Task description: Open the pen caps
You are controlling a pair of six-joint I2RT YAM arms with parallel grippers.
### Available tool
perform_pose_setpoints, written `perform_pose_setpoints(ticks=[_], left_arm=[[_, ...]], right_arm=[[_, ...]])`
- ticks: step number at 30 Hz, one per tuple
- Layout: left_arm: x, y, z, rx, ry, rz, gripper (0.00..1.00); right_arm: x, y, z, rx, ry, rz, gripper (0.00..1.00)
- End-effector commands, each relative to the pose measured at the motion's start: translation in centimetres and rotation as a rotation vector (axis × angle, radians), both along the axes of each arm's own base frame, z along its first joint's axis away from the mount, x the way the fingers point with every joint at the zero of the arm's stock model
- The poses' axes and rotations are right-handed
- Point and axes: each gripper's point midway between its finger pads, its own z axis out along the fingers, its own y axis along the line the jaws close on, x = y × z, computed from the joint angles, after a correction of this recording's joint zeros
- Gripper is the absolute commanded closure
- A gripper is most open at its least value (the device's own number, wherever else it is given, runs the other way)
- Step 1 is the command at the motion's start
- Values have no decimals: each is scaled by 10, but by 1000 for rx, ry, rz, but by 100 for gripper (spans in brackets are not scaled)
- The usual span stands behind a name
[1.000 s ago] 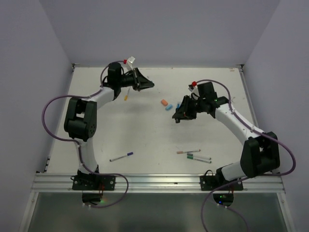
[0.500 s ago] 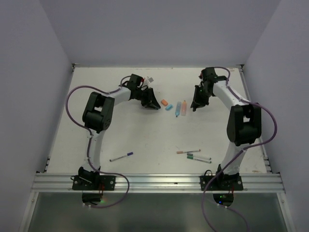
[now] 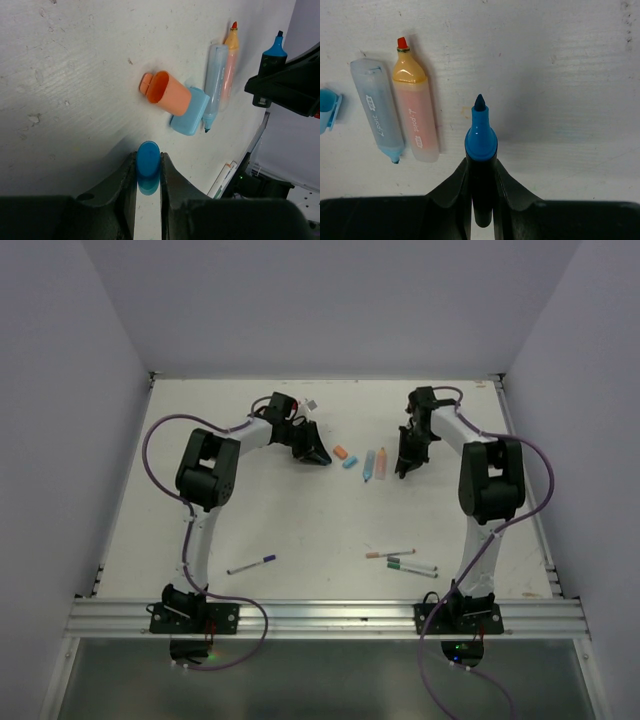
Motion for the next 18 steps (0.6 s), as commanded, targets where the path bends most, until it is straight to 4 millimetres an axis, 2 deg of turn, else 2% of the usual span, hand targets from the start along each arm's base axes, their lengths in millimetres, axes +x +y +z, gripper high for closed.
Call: perform_pose_setpoints(ticks=[1,10,18], left_arm=[[9,-3,9,-28,-14,4,78],[11,-4,16,-47,-31,8,67],[9,-5,28,-80,-66,7,59]], right_arm=[[11,5,3,13,-29,20,91],[12,14,-7,64,-8,33,77],[20,21,-2,95,-16,43,64]])
